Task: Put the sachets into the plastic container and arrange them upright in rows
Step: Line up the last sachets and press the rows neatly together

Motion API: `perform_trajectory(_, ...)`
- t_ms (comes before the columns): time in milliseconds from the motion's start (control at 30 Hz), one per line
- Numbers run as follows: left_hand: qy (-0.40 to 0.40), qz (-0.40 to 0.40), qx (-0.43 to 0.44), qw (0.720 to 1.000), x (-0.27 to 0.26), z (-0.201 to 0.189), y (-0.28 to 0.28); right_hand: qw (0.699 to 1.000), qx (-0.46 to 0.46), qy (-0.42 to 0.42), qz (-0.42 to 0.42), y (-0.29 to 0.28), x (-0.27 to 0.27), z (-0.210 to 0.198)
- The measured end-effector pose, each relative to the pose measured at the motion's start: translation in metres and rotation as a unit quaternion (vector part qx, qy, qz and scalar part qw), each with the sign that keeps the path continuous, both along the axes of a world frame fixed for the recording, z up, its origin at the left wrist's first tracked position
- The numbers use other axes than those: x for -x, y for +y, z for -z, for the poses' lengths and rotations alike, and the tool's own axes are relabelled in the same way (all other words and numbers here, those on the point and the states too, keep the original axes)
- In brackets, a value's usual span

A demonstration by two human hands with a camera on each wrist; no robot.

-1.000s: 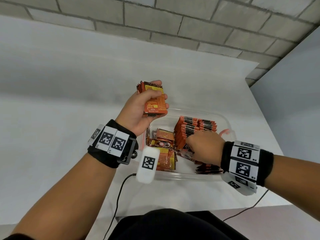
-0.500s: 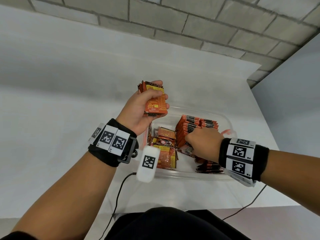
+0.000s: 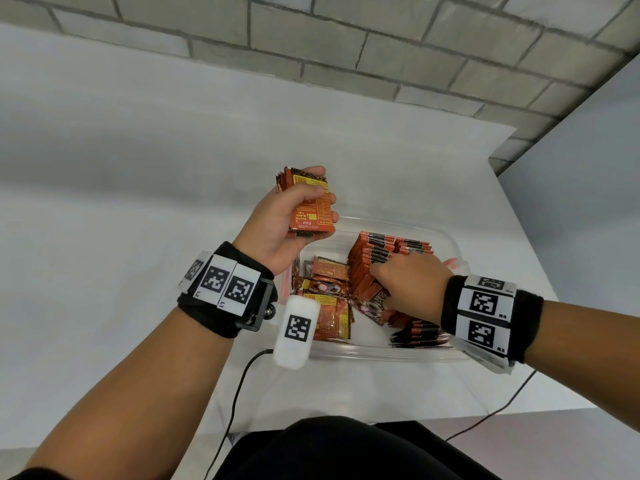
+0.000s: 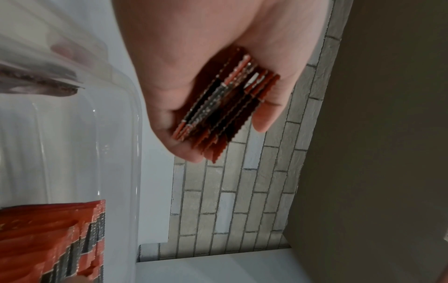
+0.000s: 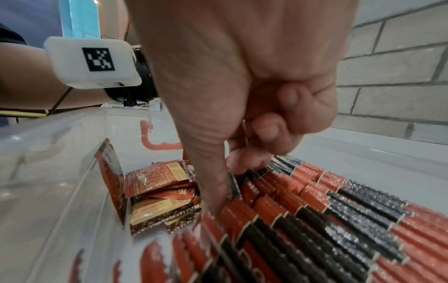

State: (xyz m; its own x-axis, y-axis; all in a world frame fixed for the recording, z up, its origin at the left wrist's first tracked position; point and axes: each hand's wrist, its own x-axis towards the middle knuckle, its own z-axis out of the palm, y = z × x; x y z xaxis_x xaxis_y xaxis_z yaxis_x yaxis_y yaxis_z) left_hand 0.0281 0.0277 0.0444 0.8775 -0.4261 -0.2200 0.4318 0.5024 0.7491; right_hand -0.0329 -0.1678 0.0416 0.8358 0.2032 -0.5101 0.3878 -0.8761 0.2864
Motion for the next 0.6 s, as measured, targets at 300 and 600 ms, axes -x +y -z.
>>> perform_trajectory(300,0.006,0.000,-0.009,1.000,0.002,0.002,-0.002,1.000,-0.025,-0.006,0.007,0.000,0.003,-0.006)
perform_trajectory(600,0.006,0.000,-0.006,1.000,0.002,0.002,-0.001,0.969,-0.108,0.221,0.032,0.016,0.011,0.000)
